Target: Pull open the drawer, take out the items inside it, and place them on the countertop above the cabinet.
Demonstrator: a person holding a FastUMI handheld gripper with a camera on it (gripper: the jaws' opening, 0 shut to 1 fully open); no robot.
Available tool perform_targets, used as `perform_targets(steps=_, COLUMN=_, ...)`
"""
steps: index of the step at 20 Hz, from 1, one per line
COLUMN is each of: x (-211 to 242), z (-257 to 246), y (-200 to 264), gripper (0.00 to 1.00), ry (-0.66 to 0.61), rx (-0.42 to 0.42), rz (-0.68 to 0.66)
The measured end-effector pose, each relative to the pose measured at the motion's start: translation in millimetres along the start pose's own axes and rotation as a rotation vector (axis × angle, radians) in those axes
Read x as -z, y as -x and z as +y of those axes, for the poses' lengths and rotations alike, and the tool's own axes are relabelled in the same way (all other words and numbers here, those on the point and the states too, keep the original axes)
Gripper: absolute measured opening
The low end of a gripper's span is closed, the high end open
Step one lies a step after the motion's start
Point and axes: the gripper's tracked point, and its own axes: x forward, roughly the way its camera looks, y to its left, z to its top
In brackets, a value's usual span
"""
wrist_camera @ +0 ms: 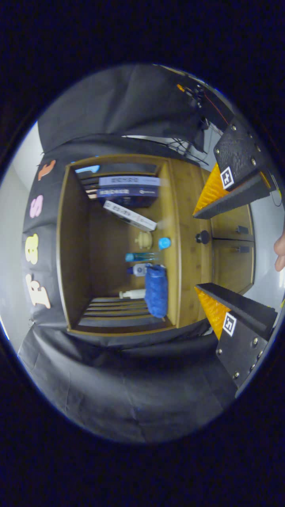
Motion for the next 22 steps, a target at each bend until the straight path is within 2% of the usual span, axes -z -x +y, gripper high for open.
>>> perform_targets(steps=6, x=-71.6, z=-16.1, y=46.5, gripper=0.97, ry=-0.011, rx=0.025, rz=-0.124)
perform_targets(steps=11, x=-105.0, z=-19.3, y=72.1, gripper=0.97, ry=-0.005, rx=0.027, rz=-0.214)
perform_targets(steps=15, x=-114.1, z=-5.7, y=81.3, gripper=0.97, ry=-0.006, rx=-0.015, rz=-0.263)
perform_targets(steps=22, x=-103.5, z=6.4, y=79.3, gripper=0.97, ry=0.020, rx=-0.035, rz=-0.232)
